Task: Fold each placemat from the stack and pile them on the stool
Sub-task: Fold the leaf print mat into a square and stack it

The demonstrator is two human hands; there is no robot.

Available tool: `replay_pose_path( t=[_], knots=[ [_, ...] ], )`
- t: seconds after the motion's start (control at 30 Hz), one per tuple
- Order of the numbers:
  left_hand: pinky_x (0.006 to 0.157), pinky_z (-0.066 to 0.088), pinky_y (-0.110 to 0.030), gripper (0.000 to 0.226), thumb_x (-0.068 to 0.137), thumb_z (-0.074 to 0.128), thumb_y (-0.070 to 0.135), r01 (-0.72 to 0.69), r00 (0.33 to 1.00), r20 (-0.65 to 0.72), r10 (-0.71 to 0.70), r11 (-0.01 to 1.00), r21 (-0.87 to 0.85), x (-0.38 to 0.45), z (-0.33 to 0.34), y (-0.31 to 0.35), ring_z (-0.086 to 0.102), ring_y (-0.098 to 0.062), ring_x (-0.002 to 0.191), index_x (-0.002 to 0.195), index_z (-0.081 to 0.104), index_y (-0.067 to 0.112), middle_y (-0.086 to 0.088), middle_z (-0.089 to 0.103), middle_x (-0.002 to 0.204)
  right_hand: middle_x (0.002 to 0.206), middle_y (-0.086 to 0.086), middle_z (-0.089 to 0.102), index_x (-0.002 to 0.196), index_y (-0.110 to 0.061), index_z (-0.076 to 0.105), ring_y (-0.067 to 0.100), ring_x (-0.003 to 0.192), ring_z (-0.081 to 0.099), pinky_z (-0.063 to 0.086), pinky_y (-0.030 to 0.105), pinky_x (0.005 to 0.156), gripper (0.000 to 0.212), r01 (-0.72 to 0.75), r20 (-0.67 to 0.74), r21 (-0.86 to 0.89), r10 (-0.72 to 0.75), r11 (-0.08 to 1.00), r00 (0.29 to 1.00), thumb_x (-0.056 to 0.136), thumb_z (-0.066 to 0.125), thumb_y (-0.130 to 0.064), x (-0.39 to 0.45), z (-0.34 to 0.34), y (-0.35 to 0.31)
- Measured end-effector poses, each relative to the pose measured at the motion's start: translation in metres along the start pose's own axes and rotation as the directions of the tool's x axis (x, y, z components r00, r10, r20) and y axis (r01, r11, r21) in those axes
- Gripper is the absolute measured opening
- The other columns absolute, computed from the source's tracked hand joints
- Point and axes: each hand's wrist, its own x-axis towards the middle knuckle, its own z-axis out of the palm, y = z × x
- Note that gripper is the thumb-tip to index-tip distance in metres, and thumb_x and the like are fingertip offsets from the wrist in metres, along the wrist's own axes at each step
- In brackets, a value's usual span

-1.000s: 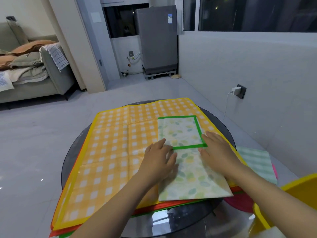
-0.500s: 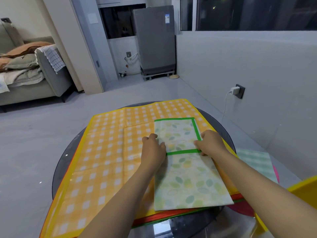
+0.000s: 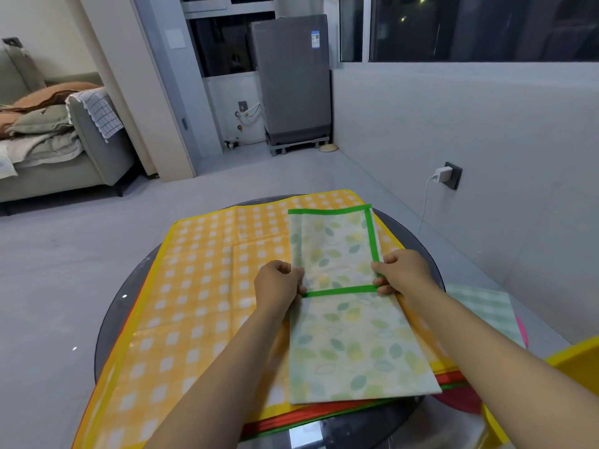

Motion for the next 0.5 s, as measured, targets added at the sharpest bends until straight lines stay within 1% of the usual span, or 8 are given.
replay_pose_path(
  t=[0.07,0.1,0.17,0.2,0.23,0.33,0.37,0.5],
  knots=[
    [0.041,0.043,-0.024,0.018,0.09,0.06,0.018,0.04,0.999,0.028,-0.038,0.996,-0.077,-0.002,-0.003,0.001,0.048,-0.015,0.035,0.076,0.054,0.009,-0.008,0.065,0.055,0.076,0.018,0.063,0.095,-0.004,0.05,0.016,0.038,0.059,0.053,0.026,0.043,0.01,-0.012,0.047,0.07,0.009,0.997,0.999,0.091,0.059,-0.007,-0.002,-0.006,-0.001],
    [0.04,0.043,-0.022,0.016,0.092,0.057,0.018,0.049,0.998,0.046,-0.044,0.993,-0.105,-0.003,-0.004,0.002,0.048,-0.015,0.036,0.079,0.056,0.008,-0.009,0.066,0.058,0.076,0.017,0.063,0.098,-0.002,0.051,0.018,0.043,0.061,0.055,0.028,0.048,0.01,-0.025,0.075,0.098,0.017,0.995,0.997,0.092,0.057,-0.008,-0.004,-0.008,-0.001],
    [0.04,0.043,-0.021,0.017,0.094,0.051,0.019,0.077,0.994,0.084,-0.063,0.982,-0.174,-0.007,-0.007,0.004,0.049,-0.015,0.039,0.085,0.058,0.007,-0.012,0.066,0.064,0.074,0.014,0.063,0.107,0.002,0.055,0.025,0.059,0.065,0.058,0.035,0.066,0.018,-0.048,0.119,0.141,0.031,0.989,0.992,0.095,0.053,-0.011,-0.004,-0.014,-0.001],
    [0.04,0.043,-0.021,0.02,0.095,0.049,0.021,0.098,0.991,0.105,-0.077,0.971,-0.218,-0.009,-0.01,0.005,0.049,-0.016,0.041,0.088,0.06,0.006,-0.013,0.065,0.066,0.074,0.013,0.062,0.11,0.005,0.056,0.029,0.068,0.066,0.058,0.038,0.072,0.023,-0.056,0.133,0.167,0.034,0.984,0.991,0.096,0.05,-0.011,-0.004,-0.016,-0.001],
    [0.041,0.045,-0.022,0.022,0.096,0.046,0.022,0.126,0.987,0.129,-0.094,0.955,-0.269,-0.01,-0.012,0.007,0.05,-0.017,0.043,0.089,0.06,0.006,-0.013,0.065,0.067,0.074,0.013,0.061,0.112,0.008,0.056,0.03,0.073,0.066,0.058,0.038,0.072,0.027,-0.063,0.146,0.197,0.034,0.978,0.989,0.096,0.047,-0.012,-0.006,-0.018,-0.002],
    [0.057,0.05,-0.029,0.028,0.097,0.041,0.024,0.2,0.972,0.193,-0.131,0.892,-0.406,-0.015,-0.018,0.009,0.054,-0.02,0.055,0.084,0.06,0.006,-0.008,0.066,0.061,0.082,0.014,0.061,0.11,0.009,0.056,0.024,0.073,0.063,0.056,0.025,0.054,0.031,-0.068,0.185,0.313,0.009,0.947,0.983,0.099,0.043,-0.016,-0.012,-0.021,-0.002],
    [0.062,0.049,-0.029,0.031,0.098,0.039,0.025,0.202,0.971,0.206,-0.122,0.881,-0.428,-0.016,-0.02,0.008,0.056,-0.02,0.059,0.082,0.059,0.007,-0.006,0.066,0.058,0.083,0.015,0.061,0.109,0.008,0.056,0.023,0.073,0.063,0.055,0.023,0.052,0.03,-0.065,0.191,0.336,0.0,0.94,0.982,0.1,0.042,-0.017,-0.015,-0.022,-0.003],
    [0.069,0.05,-0.03,0.04,0.1,0.035,0.029,0.181,0.967,0.243,-0.074,0.871,-0.456,-0.022,-0.027,0.004,0.059,-0.021,0.065,0.076,0.057,0.006,-0.005,0.067,0.058,0.08,0.014,0.061,0.085,0.004,0.058,0.024,0.072,0.061,0.052,0.03,0.061,0.039,-0.072,0.201,0.362,-0.002,0.929,0.98,0.101,0.036,-0.024,-0.02,-0.029,0.0]
  ],
)
